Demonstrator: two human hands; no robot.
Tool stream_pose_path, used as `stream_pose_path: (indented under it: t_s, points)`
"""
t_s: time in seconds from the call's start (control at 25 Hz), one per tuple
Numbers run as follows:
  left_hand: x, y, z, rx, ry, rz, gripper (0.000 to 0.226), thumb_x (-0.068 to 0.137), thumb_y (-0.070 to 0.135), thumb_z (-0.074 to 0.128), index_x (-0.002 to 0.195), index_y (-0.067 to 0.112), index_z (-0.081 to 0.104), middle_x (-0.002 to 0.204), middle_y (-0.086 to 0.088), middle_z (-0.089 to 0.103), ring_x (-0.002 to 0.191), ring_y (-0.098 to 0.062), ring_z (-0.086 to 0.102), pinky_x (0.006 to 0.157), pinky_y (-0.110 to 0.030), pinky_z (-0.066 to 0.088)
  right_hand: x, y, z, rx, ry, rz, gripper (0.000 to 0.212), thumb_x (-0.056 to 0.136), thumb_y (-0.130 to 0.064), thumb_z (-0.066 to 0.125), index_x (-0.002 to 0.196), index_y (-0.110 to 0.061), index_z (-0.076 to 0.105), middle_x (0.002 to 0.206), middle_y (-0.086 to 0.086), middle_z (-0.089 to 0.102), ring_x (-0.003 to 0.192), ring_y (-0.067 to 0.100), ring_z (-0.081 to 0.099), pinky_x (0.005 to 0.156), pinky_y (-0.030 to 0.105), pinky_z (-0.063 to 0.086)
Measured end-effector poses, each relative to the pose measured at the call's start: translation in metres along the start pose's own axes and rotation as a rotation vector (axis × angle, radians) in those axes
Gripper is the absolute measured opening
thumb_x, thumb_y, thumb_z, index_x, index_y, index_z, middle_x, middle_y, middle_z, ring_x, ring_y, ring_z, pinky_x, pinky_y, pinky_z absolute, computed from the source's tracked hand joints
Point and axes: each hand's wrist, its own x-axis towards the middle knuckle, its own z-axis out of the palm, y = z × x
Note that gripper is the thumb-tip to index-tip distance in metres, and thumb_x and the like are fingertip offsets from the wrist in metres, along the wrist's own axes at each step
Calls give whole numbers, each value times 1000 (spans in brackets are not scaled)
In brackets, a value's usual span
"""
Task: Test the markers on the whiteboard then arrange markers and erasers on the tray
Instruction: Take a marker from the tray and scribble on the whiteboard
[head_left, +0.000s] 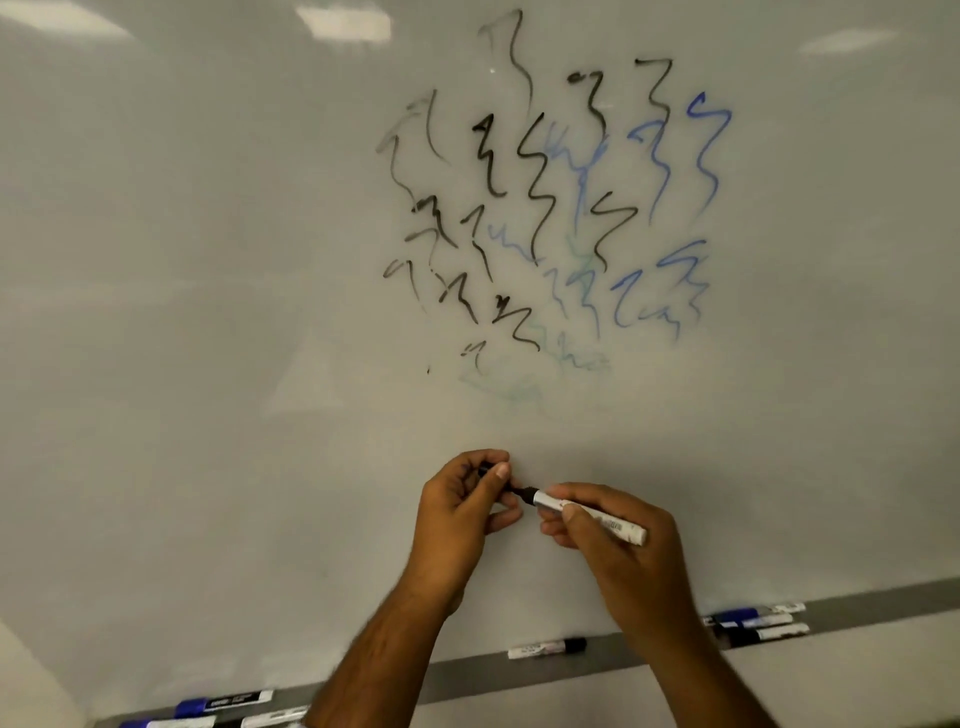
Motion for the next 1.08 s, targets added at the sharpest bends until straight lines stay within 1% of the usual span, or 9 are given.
stream_pose_path:
  t_s: [0.16,0.24,0.36,0.44,0.6,0.72,0.8,0.92,1.08]
  points:
    - [-11,-14,22,-94,-55,-110,21,105,17,62,118,12,77,95,-13,74,86,-23,71,78,-33,64,-16,5,-18,-23,36,-1,19,100,-11,69,111,-22,80,100,-7,83,92,19,81,80,34,67]
    - [-16,-22,34,-139,-67,-143,22,105,18,62,119,12,78,96,-14,72,84,-22,70,77,-32,63,-24,9,-30,-14,45,7,14,99,-22,72,111,-24,79,101,-9,83,92,19,81,80,34,67]
    - [-21,-29,52,-192,-70,-185,25,105,19,60,119,13,80,92,-12,71,81,-19,70,77,-32,63,-28,13,-49,-28,47,-4,22,94,-34,68,112,-27,79,101,-13,82,93,16,81,81,33,67]
    - [-25,-34,72,-228,-64,-229,26,105,20,59,116,11,81,88,-12,70,76,-17,69,75,-31,64,-29,15,-67,-50,28,-33,25,94,-34,67,114,-24,79,104,-14,82,96,15,80,84,32,66]
    - [-38,-49,123,-195,-89,-269,30,107,26,56,117,13,81,85,-11,71,79,-19,70,78,-33,64,-30,27,-115,-131,10,-72,24,94,-18,71,115,-26,80,105,-19,80,98,10,78,84,25,62]
    - [-52,-78,164,-97,-30,-276,32,109,32,53,119,19,80,91,-11,74,85,-23,70,80,-40,61,-37,47,-145,-213,-18,-57,27,95,-29,69,120,-27,78,108,-20,78,98,1,76,84,19,61]
    - [-59,-101,193,-69,23,-297,31,110,33,53,120,21,79,99,-12,77,91,-26,73,87,-46,61,-43,65,-167,-213,-19,-39,27,95,-26,72,121,-28,76,109,-18,78,99,-1,75,85,19,62]
    - [-59,-123,225,-31,69,-303,27,109,28,55,119,17,77,98,-11,76,85,-23,69,75,-39,60,-47,91,-201,-112,-37,77,27,97,-6,74,119,-21,80,108,-18,80,101,5,77,86,20,61]
    - [-64,-162,250,75,89,-393,22,107,25,61,114,13,78,87,-2,75,71,-15,61,63,-30,56,-66,126,-238,61,-4,397,22,98,-5,71,110,-21,80,103,-5,82,98,20,79,82,32,66]
